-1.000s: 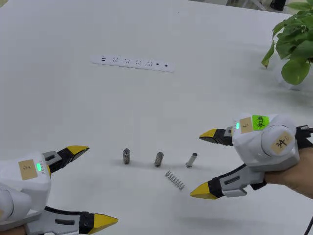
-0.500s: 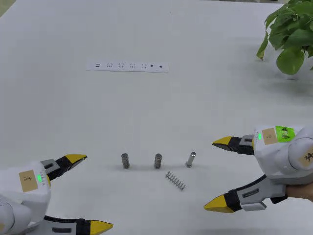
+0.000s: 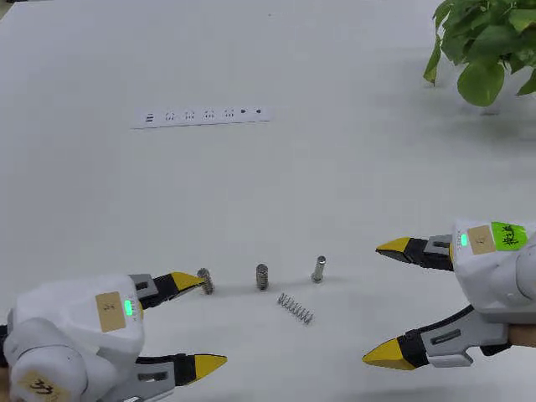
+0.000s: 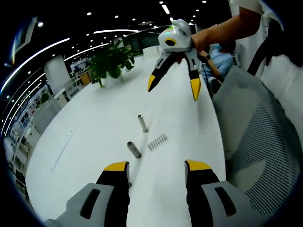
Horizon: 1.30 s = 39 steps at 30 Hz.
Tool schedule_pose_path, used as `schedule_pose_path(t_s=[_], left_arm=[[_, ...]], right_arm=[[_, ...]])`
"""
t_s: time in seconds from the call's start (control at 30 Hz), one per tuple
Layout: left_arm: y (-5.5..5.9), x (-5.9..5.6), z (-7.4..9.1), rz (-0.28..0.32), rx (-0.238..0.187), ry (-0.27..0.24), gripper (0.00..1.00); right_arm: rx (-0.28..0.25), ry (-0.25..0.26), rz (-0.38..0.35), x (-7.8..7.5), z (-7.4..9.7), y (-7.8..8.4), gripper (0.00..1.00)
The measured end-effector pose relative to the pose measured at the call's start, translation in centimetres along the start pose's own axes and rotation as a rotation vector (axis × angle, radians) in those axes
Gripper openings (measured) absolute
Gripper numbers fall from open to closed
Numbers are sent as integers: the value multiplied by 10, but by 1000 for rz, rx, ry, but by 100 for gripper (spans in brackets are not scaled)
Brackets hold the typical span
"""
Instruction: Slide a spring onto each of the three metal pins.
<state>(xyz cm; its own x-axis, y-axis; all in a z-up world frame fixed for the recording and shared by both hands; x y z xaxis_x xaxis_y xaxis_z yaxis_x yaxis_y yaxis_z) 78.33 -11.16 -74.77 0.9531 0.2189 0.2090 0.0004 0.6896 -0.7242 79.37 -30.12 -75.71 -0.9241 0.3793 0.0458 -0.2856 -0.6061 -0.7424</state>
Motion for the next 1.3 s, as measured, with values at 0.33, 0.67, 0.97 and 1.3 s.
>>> schedule_pose_path(t_s=[0.33,0.67,0.97,1.3], left_arm=[[-11,-4,-61,-91,113,87,36],[-3,-1,-96,-108,179,106,33],[4,-4,-112,-117,253,109,32],[8,-5,-113,-107,293,93,27]], right_arm=[[-16,17,-46,2,5,16,82],[-26,36,-92,3,9,32,81],[-38,50,-122,6,12,38,81],[-55,62,-140,9,13,40,80]])
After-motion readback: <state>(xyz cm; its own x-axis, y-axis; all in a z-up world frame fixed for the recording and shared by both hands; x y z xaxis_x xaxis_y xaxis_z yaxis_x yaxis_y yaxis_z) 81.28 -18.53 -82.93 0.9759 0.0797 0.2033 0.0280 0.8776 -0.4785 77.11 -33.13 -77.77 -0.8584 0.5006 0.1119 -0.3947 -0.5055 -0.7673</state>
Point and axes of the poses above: the centre of the closed fingertips' face, and the gripper's own axes: z roughly backward along the fingers, x roughly to its left, y roughly out of its underside, the point moved 3 cm from there along z, roughly backward along the fingers, and after that the axes turned 3 degrees about -z, right-handed, at the moved point
